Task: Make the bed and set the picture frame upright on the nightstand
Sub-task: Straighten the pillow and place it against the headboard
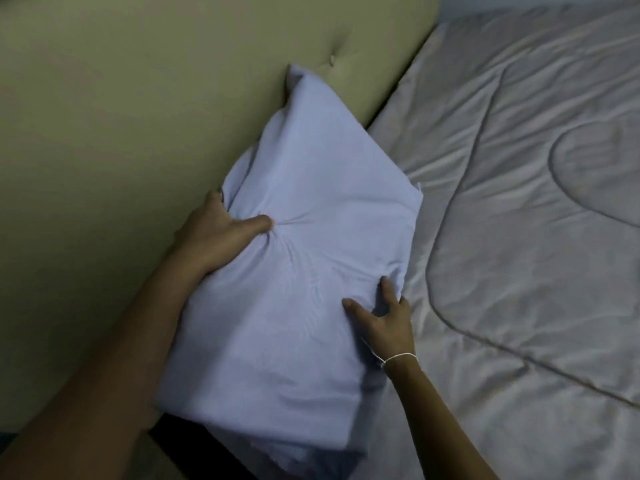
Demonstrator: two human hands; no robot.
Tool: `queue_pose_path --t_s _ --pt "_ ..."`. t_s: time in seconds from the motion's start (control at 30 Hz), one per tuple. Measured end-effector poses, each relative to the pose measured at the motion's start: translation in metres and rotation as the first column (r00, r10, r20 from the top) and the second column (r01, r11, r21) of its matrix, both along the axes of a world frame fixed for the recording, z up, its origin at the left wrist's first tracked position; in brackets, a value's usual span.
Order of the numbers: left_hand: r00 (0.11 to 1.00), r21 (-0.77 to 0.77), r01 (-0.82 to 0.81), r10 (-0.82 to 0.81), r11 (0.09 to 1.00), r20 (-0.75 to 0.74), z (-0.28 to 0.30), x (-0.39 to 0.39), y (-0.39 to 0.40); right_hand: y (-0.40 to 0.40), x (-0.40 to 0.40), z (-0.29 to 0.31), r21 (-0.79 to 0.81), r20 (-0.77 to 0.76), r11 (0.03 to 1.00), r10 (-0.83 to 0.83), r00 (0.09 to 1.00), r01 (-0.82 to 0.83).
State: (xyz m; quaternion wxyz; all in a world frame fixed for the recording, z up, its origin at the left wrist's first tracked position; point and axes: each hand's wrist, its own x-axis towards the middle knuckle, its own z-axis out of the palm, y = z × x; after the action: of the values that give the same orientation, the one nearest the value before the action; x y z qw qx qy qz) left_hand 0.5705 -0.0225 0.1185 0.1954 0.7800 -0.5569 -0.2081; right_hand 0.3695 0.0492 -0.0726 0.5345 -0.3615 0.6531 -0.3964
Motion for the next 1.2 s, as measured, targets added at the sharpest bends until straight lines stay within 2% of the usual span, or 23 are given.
queue_pose_path --t_s 0.1,0.2,0.37,0.5,0.6,0.67,0.83,0.93,1.07,1.2 --pt "0.988 0.014 0.056 -0.058 0.998 0.141 -0.011 0.01 -0.011 -0.008 0.039 -0.017 0.07 -0.064 0.994 0.084 0.994 -0.08" --pt "0.962 0.041 0.086 -0.093 0.995 0.258 -0.024 0.018 -0.007 -0.01 0.06 -0.027 0.115 -0.168 0.991 0.086 0.982 -0.067" --pt "0.902 -0.1 0.188 -0.131 0.977 0.412 -0.048 0.036 0.006 -0.006 0.075 -0.021 0.146 -0.363 0.989 0.035 0.931 0.02" --pt "0.86 -0.215 0.151 -0.021 0.965 0.51 -0.052 0.043 0.001 0.001 0.087 -0.02 0.173 -0.271 0.985 0.028 0.962 0.021" --pt "0.835 -0.19 0.1 0.022 0.977 0.55 -0.045 0.049 -0.012 0.002 0.091 -0.025 0.141 -0.206 0.99 0.016 0.978 0.013" --pt "0.833 -0.19 0.132 -0.005 0.973 0.553 -0.045 0.053 -0.019 0.001 0.094 -0.03 0.127 -0.18 0.992 0.019 0.983 0.005" --pt "0.893 -0.188 0.191 -0.091 0.963 0.44 -0.048 0.056 -0.028 -0.01 0.102 -0.033 0.121 -0.122 0.992 0.051 0.991 -0.036" --pt "0.874 -0.269 0.247 -0.095 0.931 0.476 -0.035 0.054 -0.027 -0.014 0.107 -0.033 0.078 -0.106 0.996 0.038 0.994 -0.03" --pt "0.852 -0.373 0.338 -0.113 0.864 0.511 -0.014 0.044 -0.025 -0.029 0.108 -0.032 0.022 -0.004 0.998 0.062 0.998 -0.062" --pt "0.891 -0.366 0.307 -0.129 0.878 0.436 -0.02 0.048 -0.03 -0.036 0.106 -0.041 0.043 -0.026 0.986 0.159 0.987 -0.158"
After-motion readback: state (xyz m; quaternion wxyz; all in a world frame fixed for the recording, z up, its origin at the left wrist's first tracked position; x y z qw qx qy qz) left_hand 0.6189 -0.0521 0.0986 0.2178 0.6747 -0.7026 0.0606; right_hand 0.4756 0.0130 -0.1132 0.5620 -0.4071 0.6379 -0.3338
